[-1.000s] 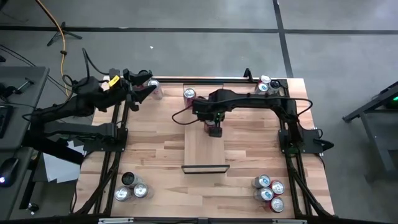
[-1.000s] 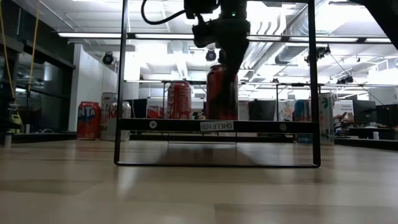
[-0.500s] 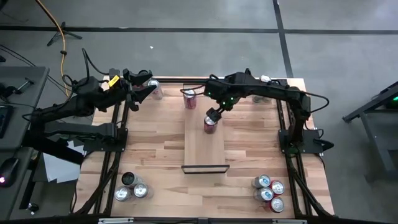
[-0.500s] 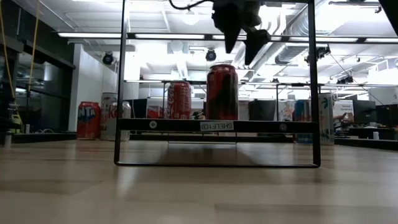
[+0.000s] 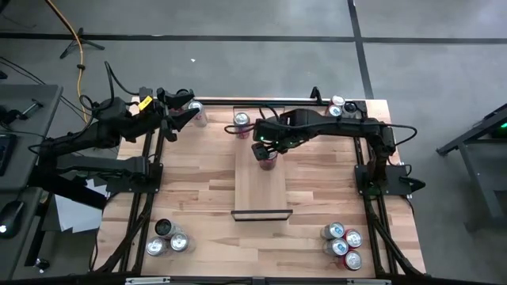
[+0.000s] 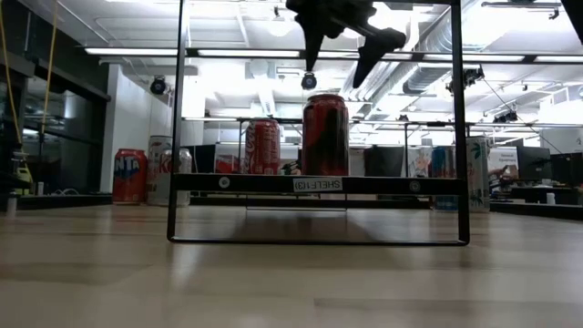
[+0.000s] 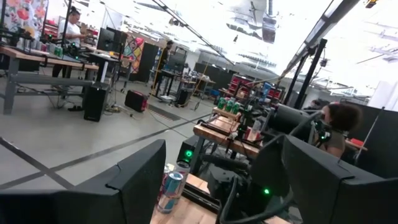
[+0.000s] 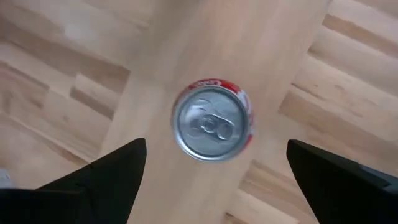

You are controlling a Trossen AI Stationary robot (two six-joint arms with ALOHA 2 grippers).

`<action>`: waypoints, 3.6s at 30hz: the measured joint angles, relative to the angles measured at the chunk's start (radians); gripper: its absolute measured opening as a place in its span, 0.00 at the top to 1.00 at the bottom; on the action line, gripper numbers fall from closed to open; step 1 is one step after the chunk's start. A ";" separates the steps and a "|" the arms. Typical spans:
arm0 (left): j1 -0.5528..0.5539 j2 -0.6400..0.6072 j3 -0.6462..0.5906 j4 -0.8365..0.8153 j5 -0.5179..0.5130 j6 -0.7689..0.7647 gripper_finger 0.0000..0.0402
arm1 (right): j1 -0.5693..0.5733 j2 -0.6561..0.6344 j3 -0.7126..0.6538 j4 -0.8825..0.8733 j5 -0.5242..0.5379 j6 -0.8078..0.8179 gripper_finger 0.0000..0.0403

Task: Place canned beverage on shelf
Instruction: Put the red soda can on the shelf aligned with the other red soda can

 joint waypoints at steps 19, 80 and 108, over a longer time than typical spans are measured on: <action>0.000 0.000 -0.001 -0.052 0.000 0.001 0.33 | -0.004 0.127 0.000 0.006 0.014 0.106 0.07; 0.000 0.000 0.000 -0.053 -0.061 -0.008 0.33 | -0.128 0.129 0.000 0.080 0.107 0.148 0.27; 0.000 0.000 0.000 -0.084 -0.059 -0.008 0.33 | -0.149 0.129 0.000 0.079 0.064 0.015 0.26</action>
